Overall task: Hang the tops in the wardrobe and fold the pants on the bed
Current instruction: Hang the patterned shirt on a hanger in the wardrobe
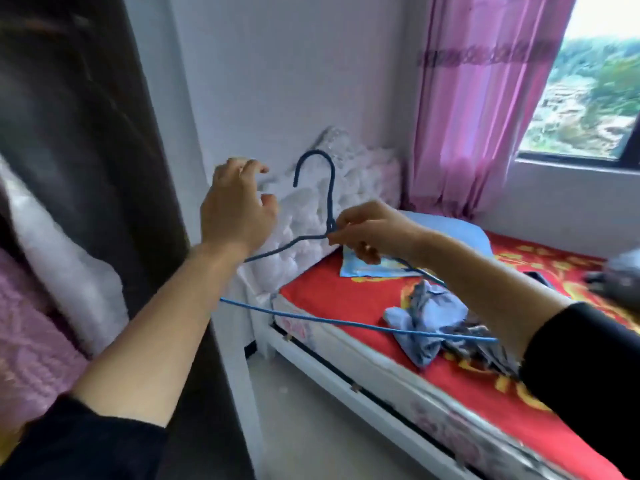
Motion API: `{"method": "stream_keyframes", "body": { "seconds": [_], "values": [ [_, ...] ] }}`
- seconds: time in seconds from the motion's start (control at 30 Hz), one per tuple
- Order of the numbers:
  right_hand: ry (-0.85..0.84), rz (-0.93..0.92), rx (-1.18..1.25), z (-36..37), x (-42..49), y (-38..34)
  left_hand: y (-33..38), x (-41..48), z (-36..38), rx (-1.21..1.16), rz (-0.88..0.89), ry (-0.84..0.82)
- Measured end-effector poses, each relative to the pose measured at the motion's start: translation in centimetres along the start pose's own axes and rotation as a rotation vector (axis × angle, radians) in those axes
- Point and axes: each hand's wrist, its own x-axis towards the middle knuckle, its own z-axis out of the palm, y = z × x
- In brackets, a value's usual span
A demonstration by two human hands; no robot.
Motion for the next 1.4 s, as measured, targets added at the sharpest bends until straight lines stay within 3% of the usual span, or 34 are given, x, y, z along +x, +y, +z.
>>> {"method": "stream_keyframes", "body": {
  "seconds": [0.13,0.47,0.67,0.87,1.17,1.4],
  "values": [
    [0.075,0.218,-0.026,-6.4,-6.7,7.5,7.8,-3.3,8.6,-0.096,0.051,-0.217],
    [0.431,0.540,-0.107,-20.5,-19.3,24.1,28.2,-10.5,30.3,-0.279,0.288,-0.691],
    [0.566,0.801,-0.046,-29.6,-24.7,33.9,40.6,-13.8,44.0,-0.464,0.216,-0.916],
    [0.668,1.039,-0.008,-35.8,-30.9,41.6,50.9,-18.5,52.7,-0.521,0.237,-1.132],
    [0.931,1.229,0.035,-44.3,-42.0,52.5,63.8,-26.0,62.5,-0.437,0.313,-1.373],
    [0.901,1.309,0.040,-53.7,-49.0,64.6,70.3,-31.9,71.2,-0.180,0.057,-1.531]
  ]
}}
